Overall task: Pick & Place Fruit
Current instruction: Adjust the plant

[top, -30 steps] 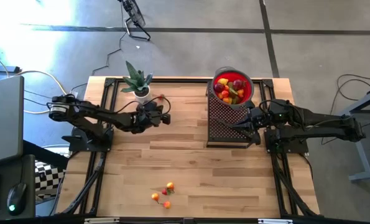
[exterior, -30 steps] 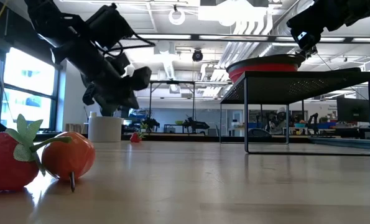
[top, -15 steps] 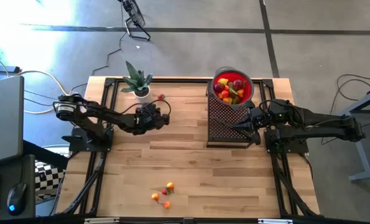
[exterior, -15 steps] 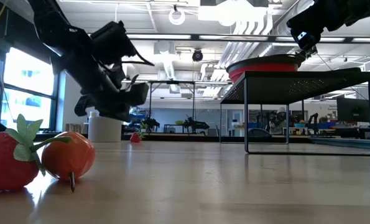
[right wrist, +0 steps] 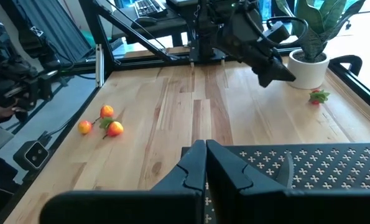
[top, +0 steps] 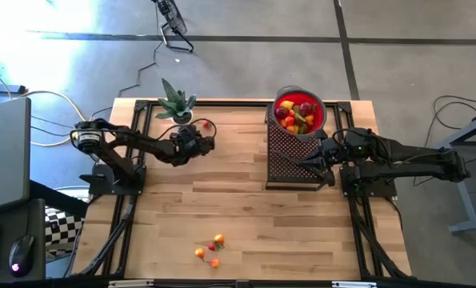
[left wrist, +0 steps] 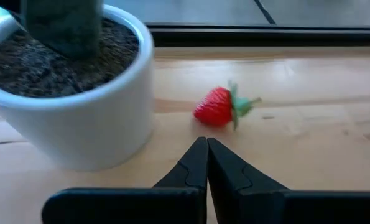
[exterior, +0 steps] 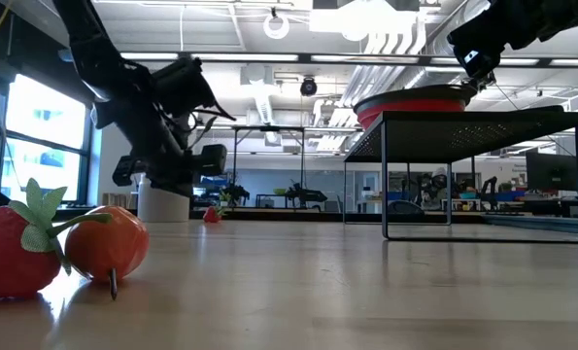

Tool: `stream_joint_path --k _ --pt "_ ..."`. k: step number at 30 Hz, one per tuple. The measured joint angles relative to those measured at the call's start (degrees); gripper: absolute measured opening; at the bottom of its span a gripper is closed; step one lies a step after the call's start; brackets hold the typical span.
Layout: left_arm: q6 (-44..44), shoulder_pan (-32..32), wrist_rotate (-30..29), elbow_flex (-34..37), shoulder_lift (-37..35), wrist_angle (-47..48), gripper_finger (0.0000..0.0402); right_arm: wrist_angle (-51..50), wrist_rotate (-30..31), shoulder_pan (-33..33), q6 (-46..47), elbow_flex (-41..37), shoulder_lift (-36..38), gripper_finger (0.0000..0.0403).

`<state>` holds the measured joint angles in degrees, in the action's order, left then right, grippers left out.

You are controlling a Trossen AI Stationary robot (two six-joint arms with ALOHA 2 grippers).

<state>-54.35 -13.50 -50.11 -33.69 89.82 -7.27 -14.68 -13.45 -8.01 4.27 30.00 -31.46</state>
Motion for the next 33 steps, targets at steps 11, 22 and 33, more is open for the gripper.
stream_joint_path --k 11,22,33 --pt "-3.2 -5.2 -4.5 0.0 0.0 1.5 0.0 0.0 0.0 0.0 0.1 0.0 0.0 0.0005" --pt "-6.2 -10.3 -4.6 0.0 0.0 4.7 0.0 0.0 0.0 0.0 0.4 0.0 0.0 0.0005" --pt "-6.3 -15.1 -4.7 0.0 0.0 5.8 0.0 -0.1 -0.1 0.0 0.4 0.0 0.0 0.0005"
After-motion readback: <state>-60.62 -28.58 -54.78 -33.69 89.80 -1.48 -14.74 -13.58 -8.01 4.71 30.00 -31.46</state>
